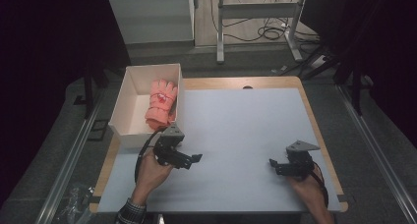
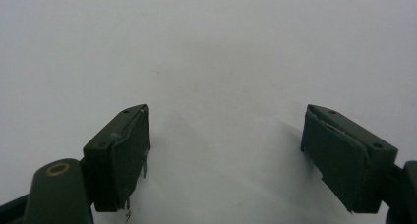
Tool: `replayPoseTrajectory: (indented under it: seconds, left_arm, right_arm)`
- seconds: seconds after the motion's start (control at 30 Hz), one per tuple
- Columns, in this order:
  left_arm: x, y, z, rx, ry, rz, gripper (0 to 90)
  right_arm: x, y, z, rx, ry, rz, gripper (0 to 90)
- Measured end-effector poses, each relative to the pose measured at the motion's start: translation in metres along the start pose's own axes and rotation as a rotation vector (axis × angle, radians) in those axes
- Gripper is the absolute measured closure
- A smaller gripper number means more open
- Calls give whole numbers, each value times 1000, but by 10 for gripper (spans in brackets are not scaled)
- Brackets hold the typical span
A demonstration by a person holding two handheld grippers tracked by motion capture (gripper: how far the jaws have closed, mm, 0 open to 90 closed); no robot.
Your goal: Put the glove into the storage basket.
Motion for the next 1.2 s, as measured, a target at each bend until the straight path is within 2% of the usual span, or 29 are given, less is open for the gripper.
replayPoseTrajectory:
  seconds: [0.07, 0.33, 0.6, 1.07, 1.2]
  left_arm:
    - [-3, -4, 0, -9, -19, -6, 0]
    - [-12, -23, -9, -2, -52, -23, 0]
    - [-11, -36, -21, 15, -45, -24, 0]
    - [-7, -56, -43, 56, -56, 20, 0]
    - [-8, -65, -52, 87, -68, 32, 0]
  right_arm:
    - [0, 0, 0, 0, 0, -4, 179]
    - [0, 0, 0, 1, 1, -7, 176]
    - [0, 0, 0, 1, 1, -7, 176]
    - [0, 0, 0, 1, 1, -9, 176]
    - [0, 0, 0, 1, 1, -8, 177]
Point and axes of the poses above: each handheld gripper's, and its own axes: y roughly backward along the jaws, z roughly out of its top, x roughly to its left, the point moved 4 cm from there along -y, roughly forward along the jaws, and after that the axes turned 7 degrees about -x, right-handed, at the moved point
